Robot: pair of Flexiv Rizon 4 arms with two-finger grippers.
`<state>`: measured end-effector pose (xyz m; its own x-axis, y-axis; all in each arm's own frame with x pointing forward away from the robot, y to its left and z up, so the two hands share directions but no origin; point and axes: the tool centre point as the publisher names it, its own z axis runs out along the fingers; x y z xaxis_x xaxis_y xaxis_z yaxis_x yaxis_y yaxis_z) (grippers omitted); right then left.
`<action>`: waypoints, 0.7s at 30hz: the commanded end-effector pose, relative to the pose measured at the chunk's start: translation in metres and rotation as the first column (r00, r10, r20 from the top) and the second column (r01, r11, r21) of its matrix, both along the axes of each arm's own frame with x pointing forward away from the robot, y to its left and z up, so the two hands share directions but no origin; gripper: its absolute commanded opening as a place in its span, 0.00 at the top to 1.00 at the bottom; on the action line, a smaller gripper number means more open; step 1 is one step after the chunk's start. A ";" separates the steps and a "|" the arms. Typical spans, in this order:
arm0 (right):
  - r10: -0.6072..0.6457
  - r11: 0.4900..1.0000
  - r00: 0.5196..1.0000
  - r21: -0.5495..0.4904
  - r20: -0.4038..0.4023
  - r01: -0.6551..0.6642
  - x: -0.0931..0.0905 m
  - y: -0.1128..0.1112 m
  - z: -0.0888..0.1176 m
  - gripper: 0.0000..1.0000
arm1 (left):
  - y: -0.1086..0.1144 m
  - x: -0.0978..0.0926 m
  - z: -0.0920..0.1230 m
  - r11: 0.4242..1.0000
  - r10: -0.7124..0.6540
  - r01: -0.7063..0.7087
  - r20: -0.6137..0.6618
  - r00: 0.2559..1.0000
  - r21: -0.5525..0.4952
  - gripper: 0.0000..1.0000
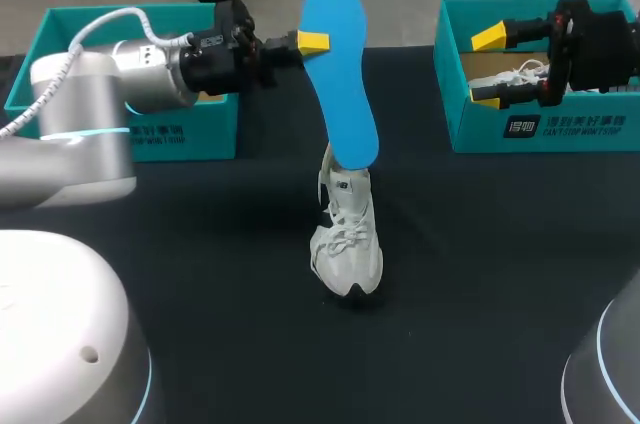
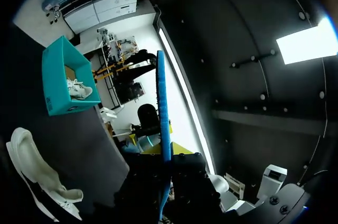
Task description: Take the shoe out of the shoebox, open the shoe tongue, remove and reinsert the insole, then place the shoe into the shoebox
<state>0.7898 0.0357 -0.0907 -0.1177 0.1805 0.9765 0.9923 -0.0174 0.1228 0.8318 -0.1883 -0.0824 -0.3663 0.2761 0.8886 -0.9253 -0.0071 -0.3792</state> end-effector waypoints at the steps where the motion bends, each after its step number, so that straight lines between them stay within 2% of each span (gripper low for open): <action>1: -0.001 1.000 1.000 -0.001 0.000 0.001 0.000 0.001 0.000 0.00 | -0.001 0.003 -0.002 1.000 -0.008 0.008 0.001 1.000 -0.003 1.00; 3: -0.001 1.000 1.000 -0.001 0.000 0.001 0.000 0.001 0.000 0.00 | -0.001 0.003 -0.002 1.000 -0.008 0.008 0.001 1.000 -0.003 1.00; 7: -0.001 1.000 1.000 -0.001 0.000 0.001 0.000 0.001 0.000 0.00 | -0.007 0.003 -0.007 0.998 -0.027 0.033 -0.116 0.993 0.047 1.00; 11: -0.001 1.000 1.000 -0.001 0.000 0.001 0.000 0.001 0.000 0.00 | -0.010 0.005 -0.011 0.998 -0.034 0.043 -0.170 0.985 0.052 1.00; 15: -0.001 1.000 1.000 -0.001 0.000 0.001 0.000 0.001 0.000 0.00 | -0.010 0.007 -0.014 0.998 -0.029 0.038 -0.189 0.981 0.040 1.00; 21: -0.001 1.000 1.000 -0.001 0.000 0.001 0.000 0.001 0.000 0.00 | -0.005 0.010 -0.018 0.994 0.001 0.019 -0.186 0.983 0.108 1.00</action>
<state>0.7897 0.0356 -0.0905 -0.1176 0.1807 0.9765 0.9923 -0.0172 0.1227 0.8432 -0.1958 -0.1056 -0.1859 0.1975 0.9625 -0.9801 0.0328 -0.1960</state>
